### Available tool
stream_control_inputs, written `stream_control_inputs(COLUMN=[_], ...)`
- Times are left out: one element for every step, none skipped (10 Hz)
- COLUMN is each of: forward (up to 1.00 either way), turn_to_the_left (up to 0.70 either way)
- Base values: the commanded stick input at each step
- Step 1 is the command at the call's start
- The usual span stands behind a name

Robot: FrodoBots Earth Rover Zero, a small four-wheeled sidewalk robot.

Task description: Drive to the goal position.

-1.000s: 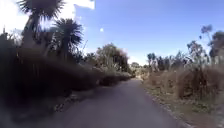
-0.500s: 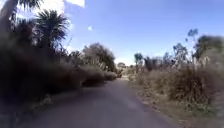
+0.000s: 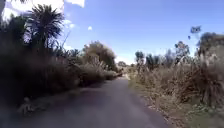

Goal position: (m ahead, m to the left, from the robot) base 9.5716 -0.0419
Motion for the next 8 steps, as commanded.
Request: stream_control_inputs(forward=[0.85,0.85,0.85,0.85,0.85,0.85,0.85,0.85], turn_to_the_left=[0.0,0.0,0.0,0.0,0.0,0.0,0.0,0.0])
